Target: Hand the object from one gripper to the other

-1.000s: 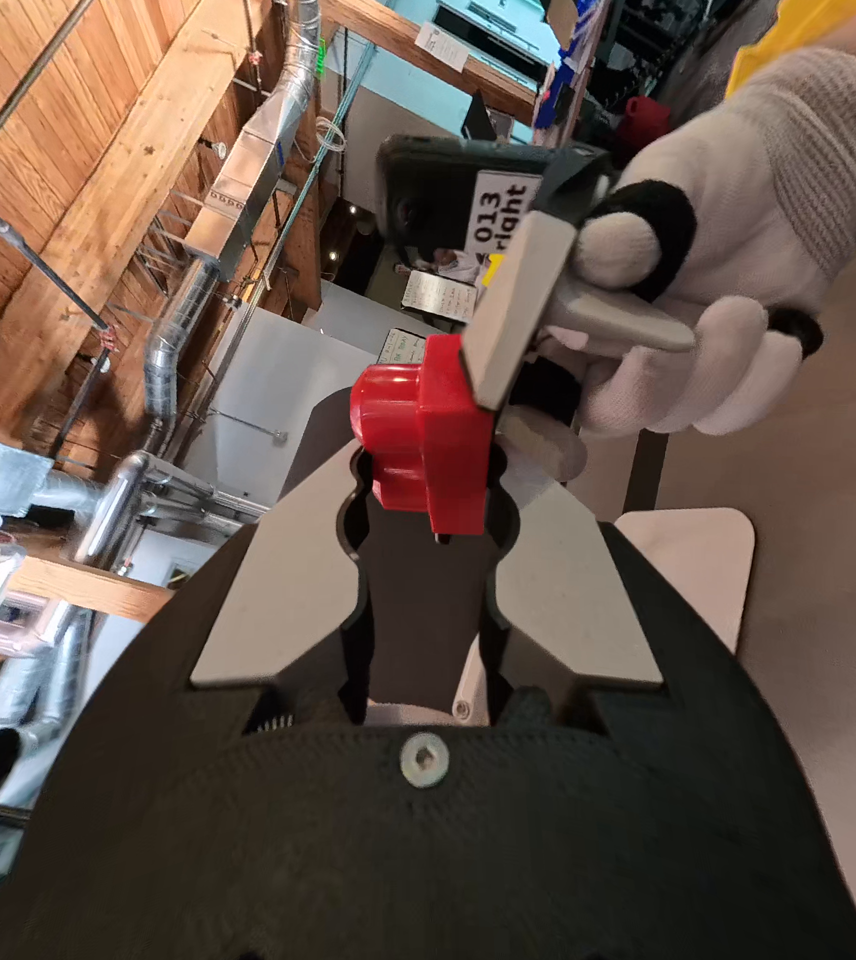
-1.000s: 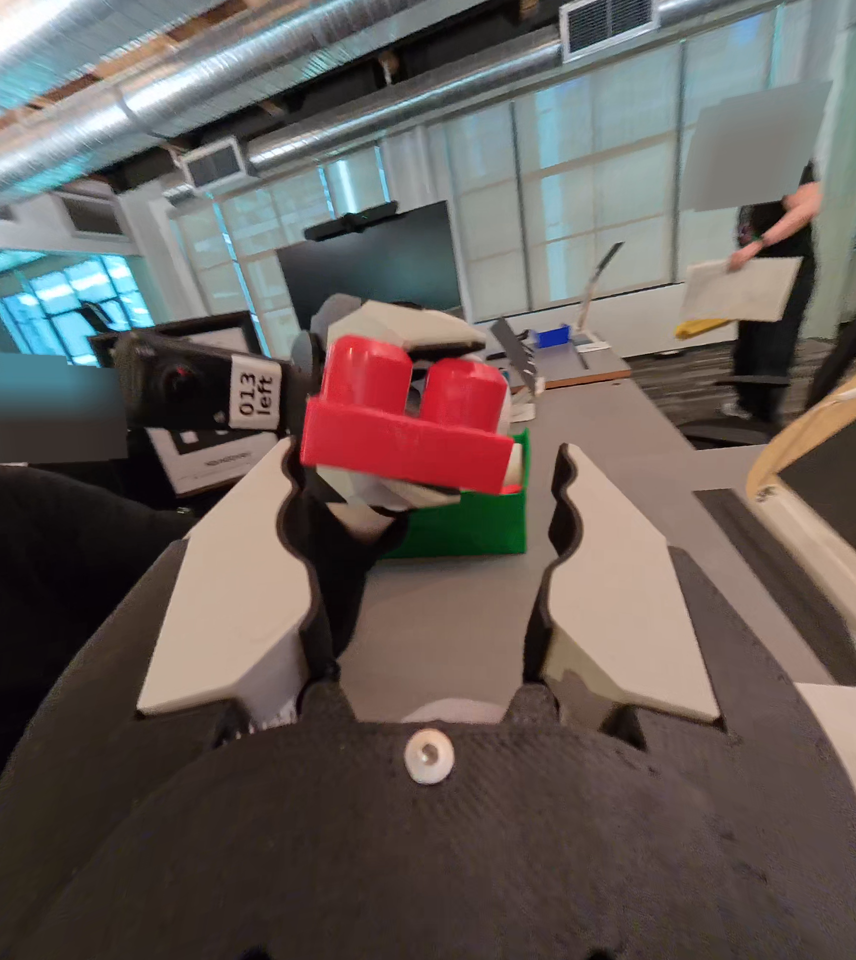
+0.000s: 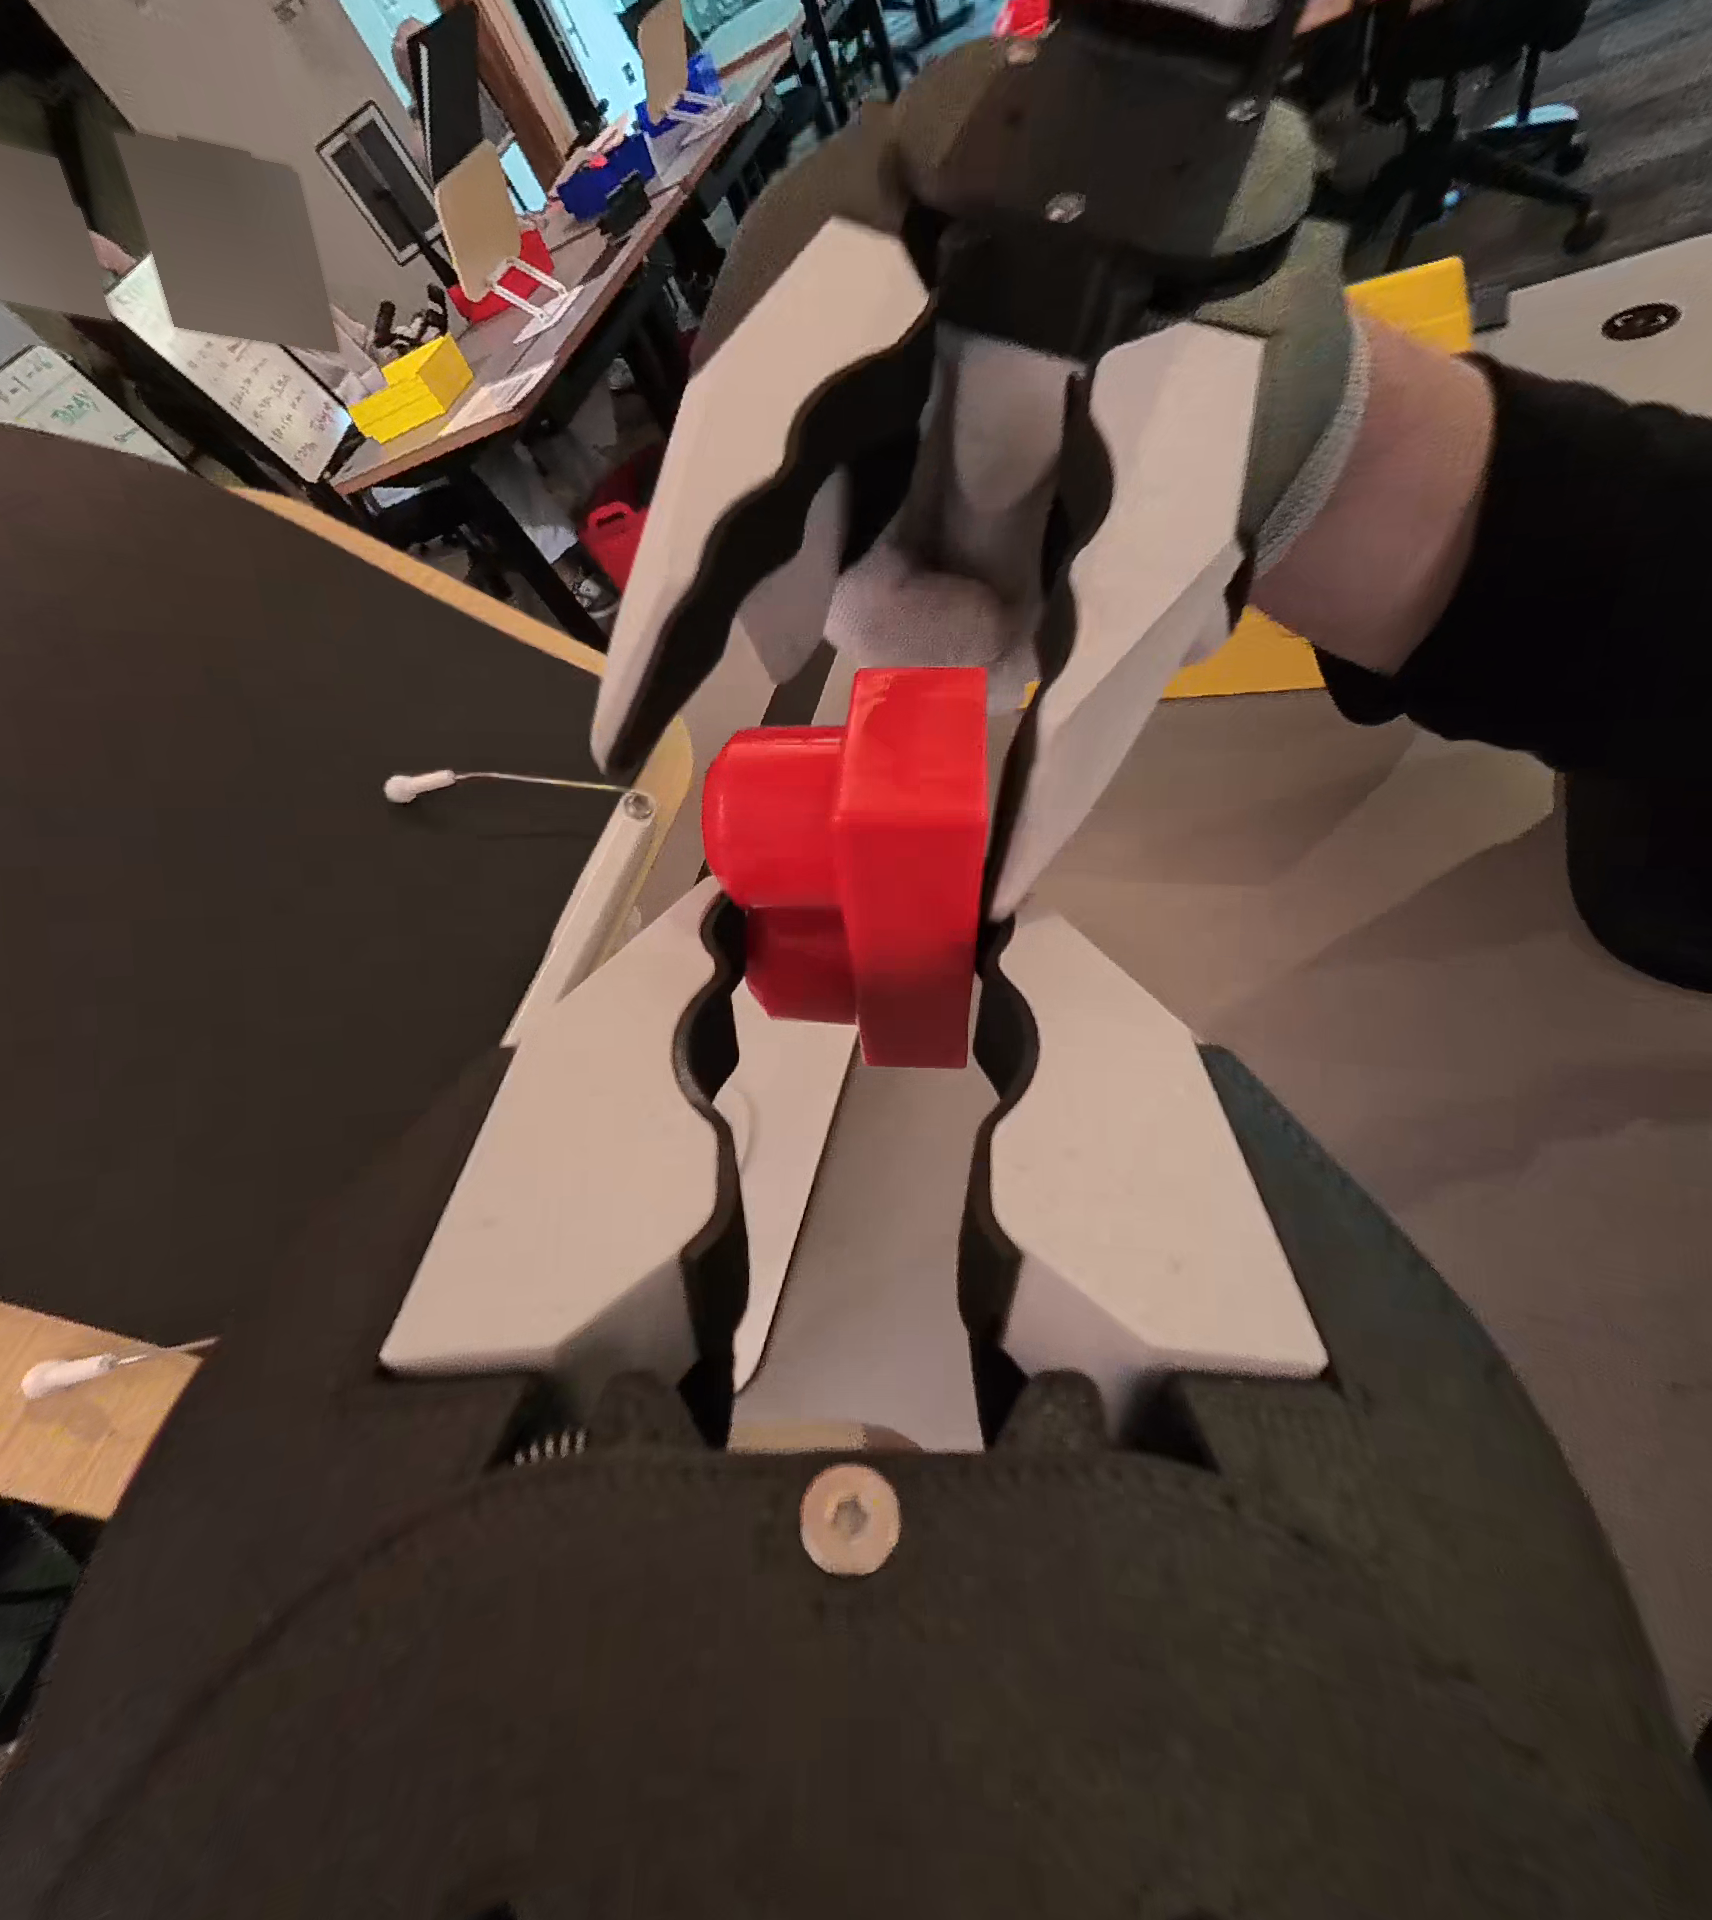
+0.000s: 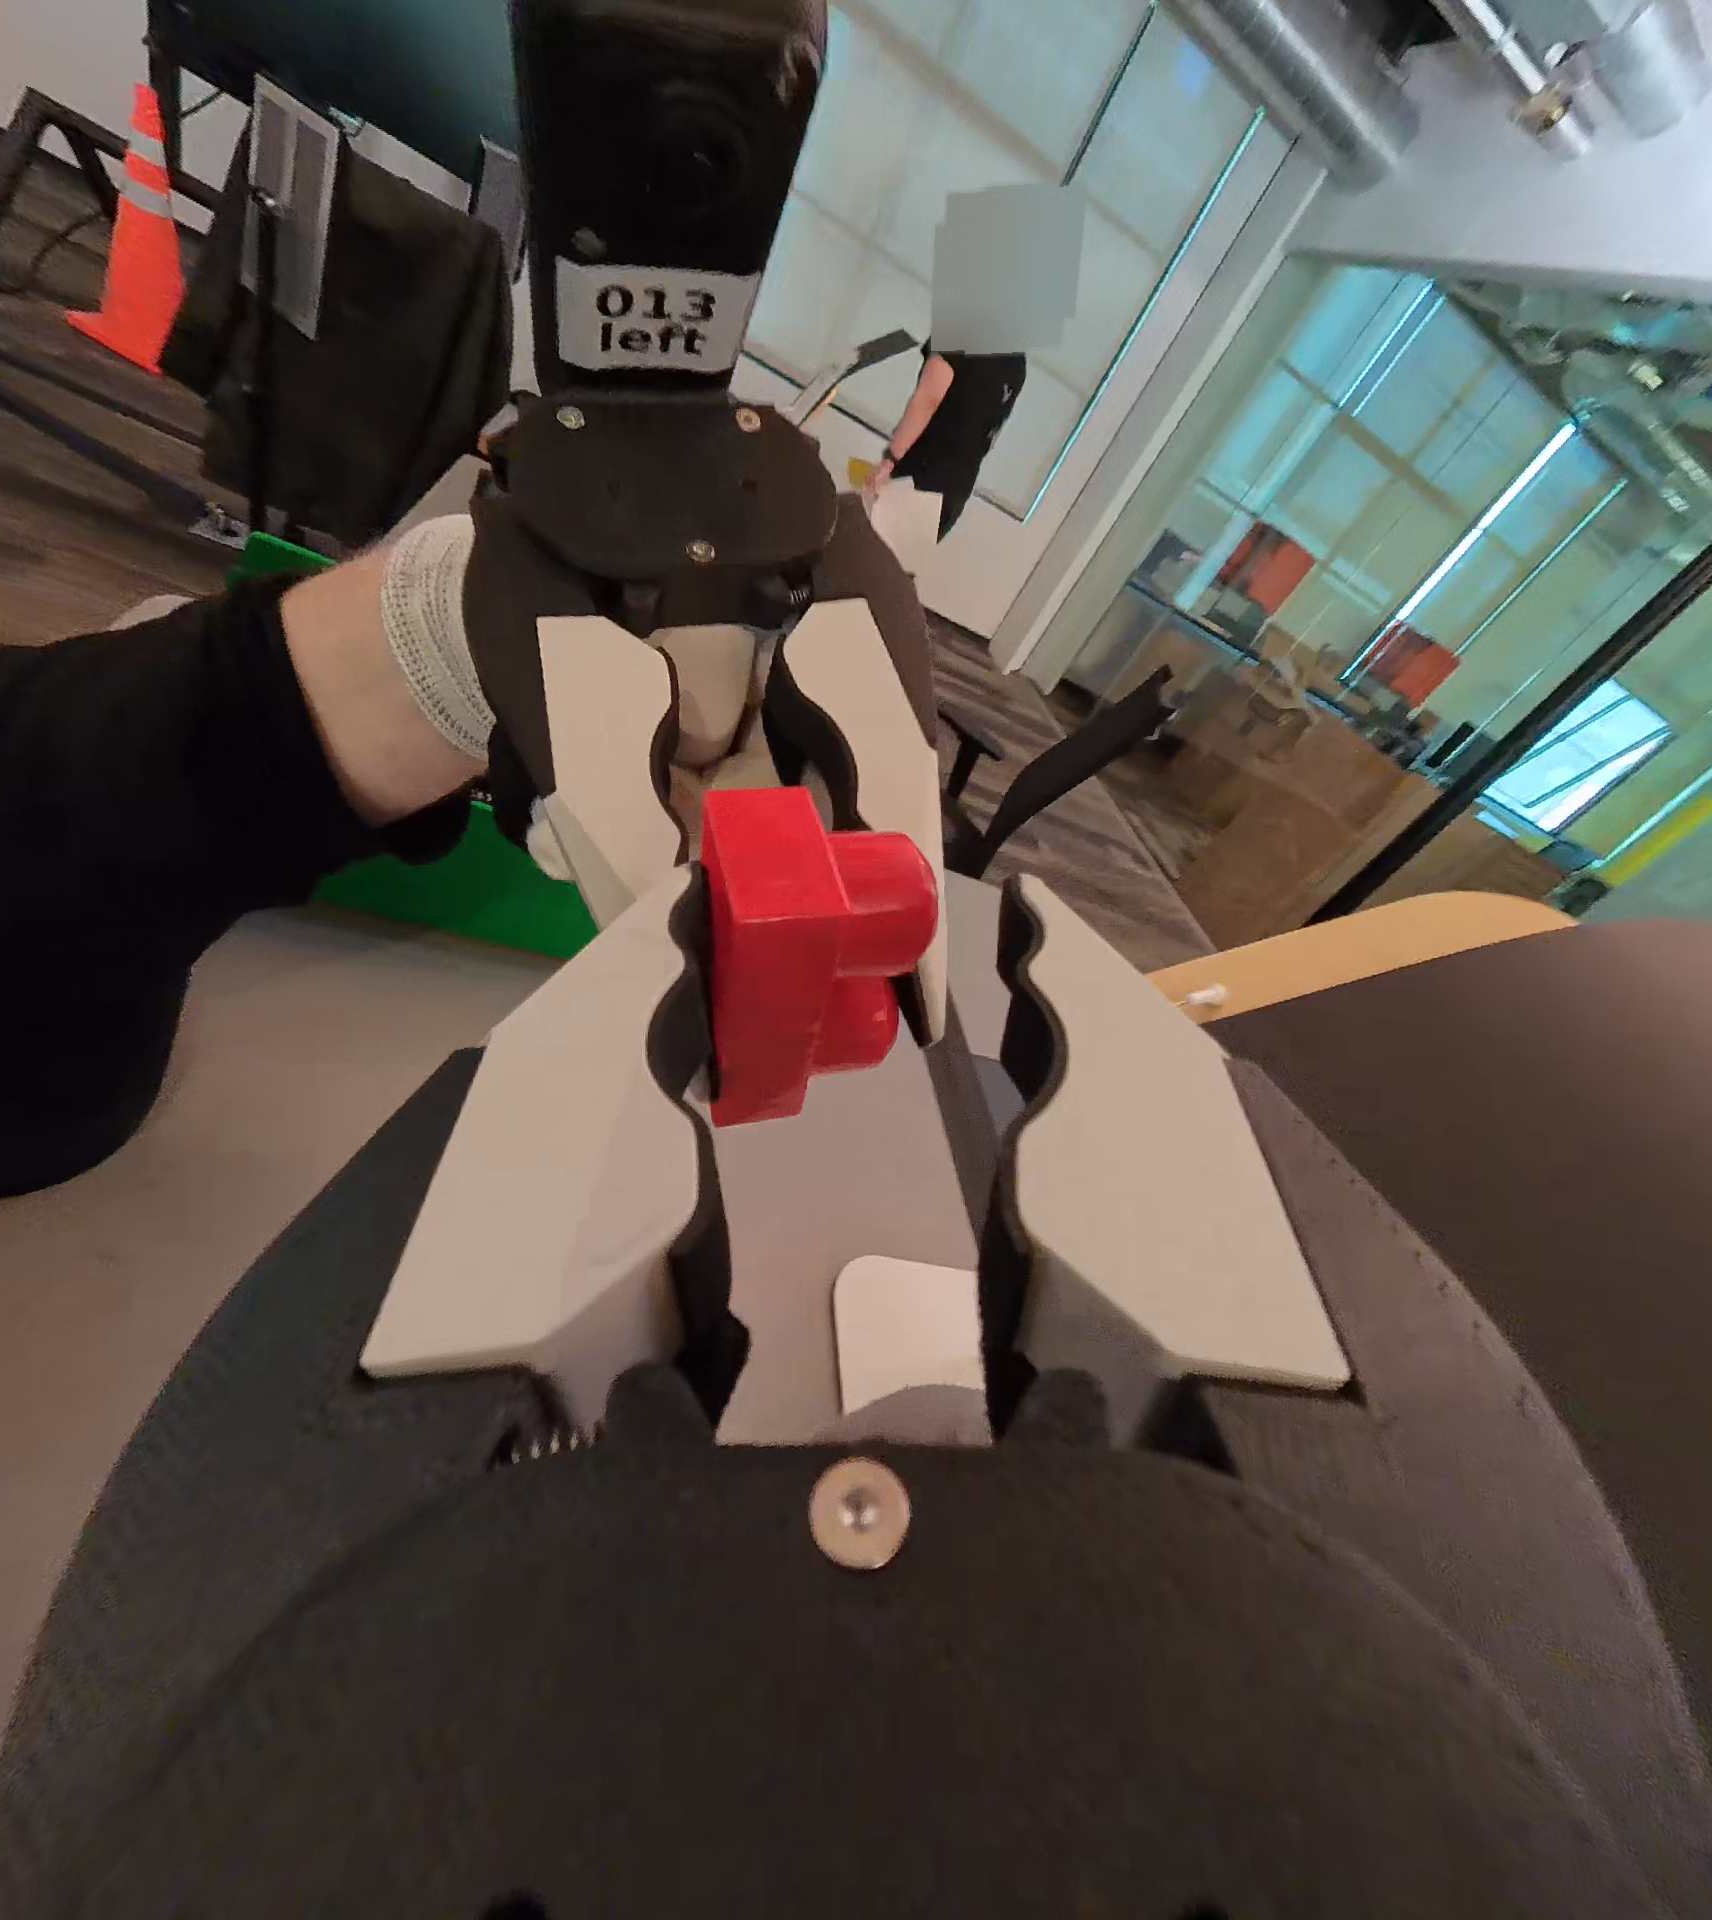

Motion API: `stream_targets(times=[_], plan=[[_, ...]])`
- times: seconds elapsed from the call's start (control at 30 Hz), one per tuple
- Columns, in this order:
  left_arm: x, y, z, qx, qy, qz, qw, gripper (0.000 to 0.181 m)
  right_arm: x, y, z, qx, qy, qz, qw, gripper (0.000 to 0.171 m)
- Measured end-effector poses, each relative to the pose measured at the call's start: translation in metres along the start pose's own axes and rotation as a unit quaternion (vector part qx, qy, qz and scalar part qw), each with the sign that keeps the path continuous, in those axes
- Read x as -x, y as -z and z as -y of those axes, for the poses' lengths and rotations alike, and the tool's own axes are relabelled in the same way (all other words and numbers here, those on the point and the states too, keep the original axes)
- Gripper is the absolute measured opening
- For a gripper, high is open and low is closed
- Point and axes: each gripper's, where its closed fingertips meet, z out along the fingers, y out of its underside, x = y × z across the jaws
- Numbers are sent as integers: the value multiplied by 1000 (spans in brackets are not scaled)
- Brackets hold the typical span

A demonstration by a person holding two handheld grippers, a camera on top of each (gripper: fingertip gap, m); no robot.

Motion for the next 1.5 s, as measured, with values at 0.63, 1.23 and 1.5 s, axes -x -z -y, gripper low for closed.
stream_targets(times=[0.63,1.23,1.5], plan=[[22,4,26,11,-192,183,964,74,-27,23,-1,-84,-229,52,968,37],[-10,-63,35,58,-397,227,887,80,-2,60,-25,-79,-332,204,918,37],[-16,-68,33,45,-390,208,896,82,5,59,-28,-67,-323,219,918,36]])
